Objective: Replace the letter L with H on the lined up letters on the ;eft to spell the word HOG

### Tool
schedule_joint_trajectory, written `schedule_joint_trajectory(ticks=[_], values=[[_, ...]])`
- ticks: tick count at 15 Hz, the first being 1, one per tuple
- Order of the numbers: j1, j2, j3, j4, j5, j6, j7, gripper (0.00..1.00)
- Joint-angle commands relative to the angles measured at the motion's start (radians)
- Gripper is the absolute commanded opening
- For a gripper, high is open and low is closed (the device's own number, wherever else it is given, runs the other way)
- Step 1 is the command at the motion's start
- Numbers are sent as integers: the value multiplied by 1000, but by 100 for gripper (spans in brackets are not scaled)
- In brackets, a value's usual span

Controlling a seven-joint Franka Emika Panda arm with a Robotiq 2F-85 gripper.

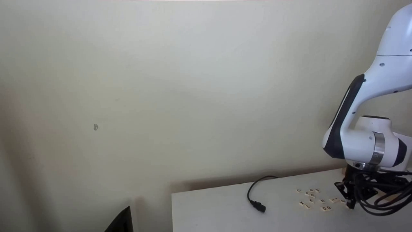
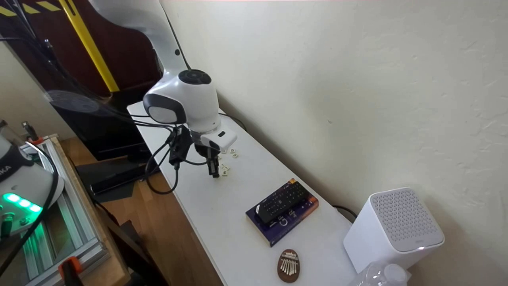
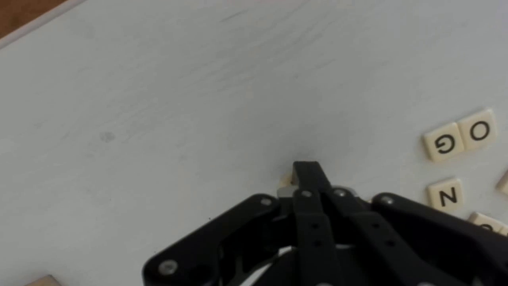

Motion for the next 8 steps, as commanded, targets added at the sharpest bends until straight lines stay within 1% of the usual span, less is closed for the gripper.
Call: schedule_joint_trajectory(ticks=[1,8], values=[[3,31,-6,30,-7,-41,11,0],[24,23,-8,3,-3,-102,28,0]])
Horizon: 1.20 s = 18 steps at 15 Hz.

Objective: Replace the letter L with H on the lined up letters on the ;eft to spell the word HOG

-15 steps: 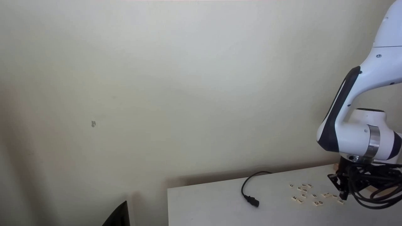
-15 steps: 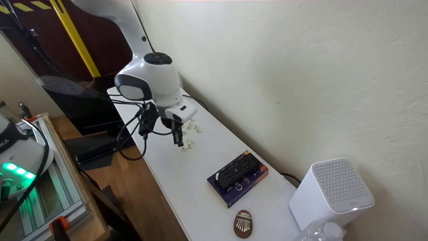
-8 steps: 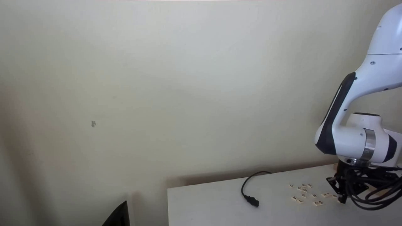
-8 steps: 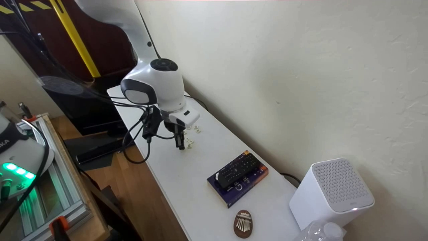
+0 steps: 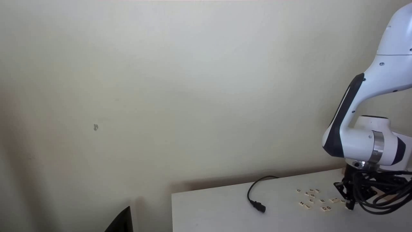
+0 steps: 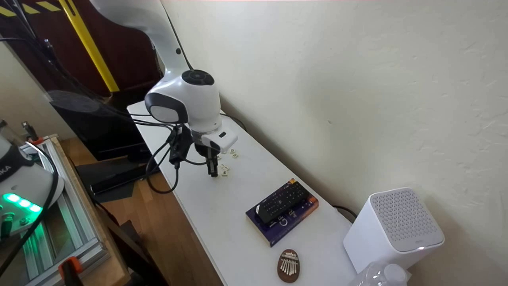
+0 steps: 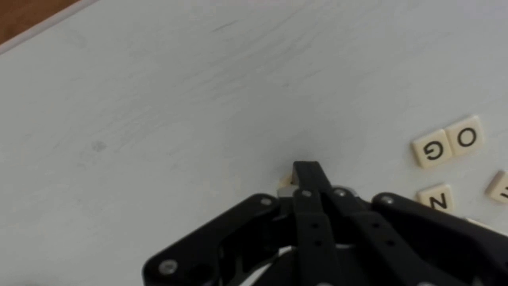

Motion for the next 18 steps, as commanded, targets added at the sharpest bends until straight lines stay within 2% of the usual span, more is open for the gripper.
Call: schedule_joint_trajectory(ticks=[1,11,18], values=[[20,22,1,-11,-2,-64,28,0],[78,5,7,-49,13,-102,112,0],[84,-3,58,-52,38,-100,202,0]])
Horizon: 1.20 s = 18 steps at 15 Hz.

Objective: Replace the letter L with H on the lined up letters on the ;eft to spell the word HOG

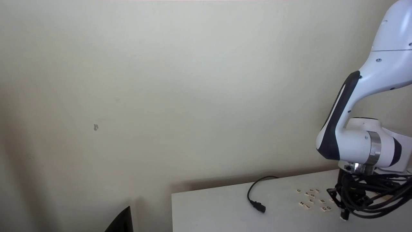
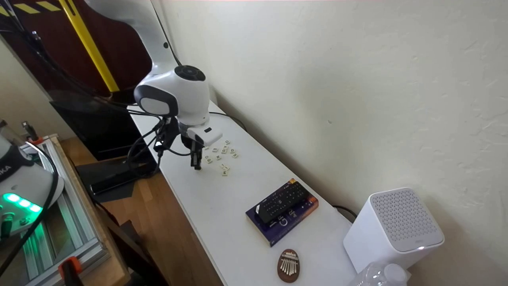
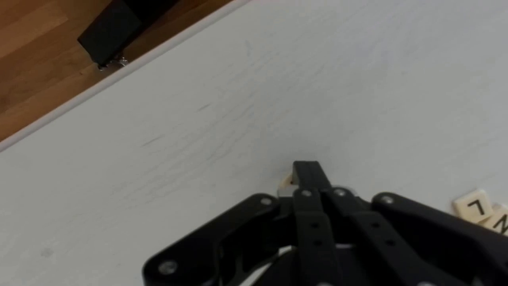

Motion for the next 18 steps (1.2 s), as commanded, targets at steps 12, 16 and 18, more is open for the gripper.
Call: schedule_joint_trajectory(ticks=[12,16,18], values=[[-40,38,150,34,99,-7,151,0],[-62,43,172,49,121,2,184,0],[-72,45,178,54,131,6,193,0]])
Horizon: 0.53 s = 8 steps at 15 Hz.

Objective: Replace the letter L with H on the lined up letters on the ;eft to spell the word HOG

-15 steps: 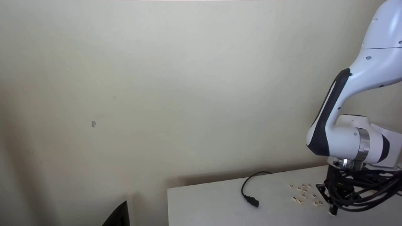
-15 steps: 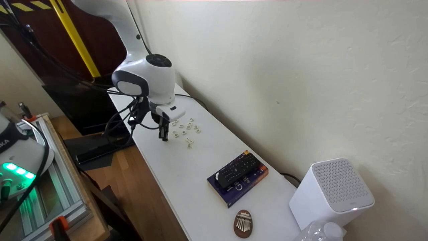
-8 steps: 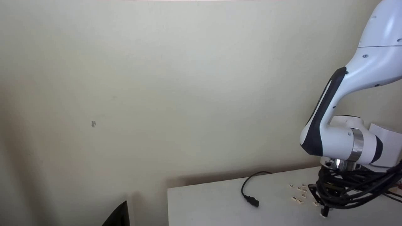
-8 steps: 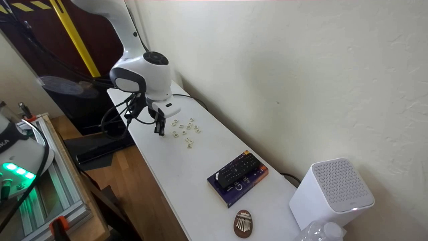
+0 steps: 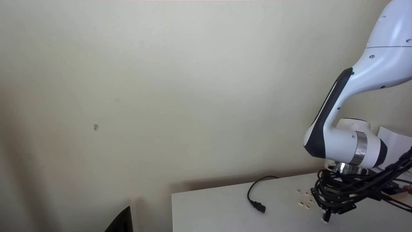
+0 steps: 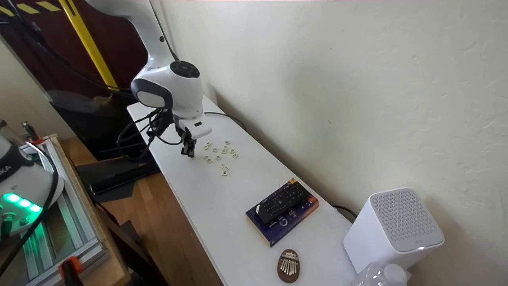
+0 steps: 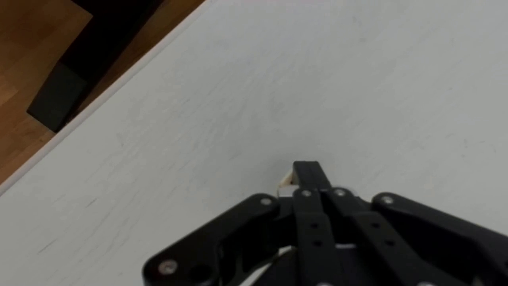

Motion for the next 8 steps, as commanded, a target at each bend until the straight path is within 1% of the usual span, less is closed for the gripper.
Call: schedule_joint_trajectory(ticks=[1,8], values=[[-28,50,25,43,40,6,17,0],[-61,52,32,66,35,13,37,0]])
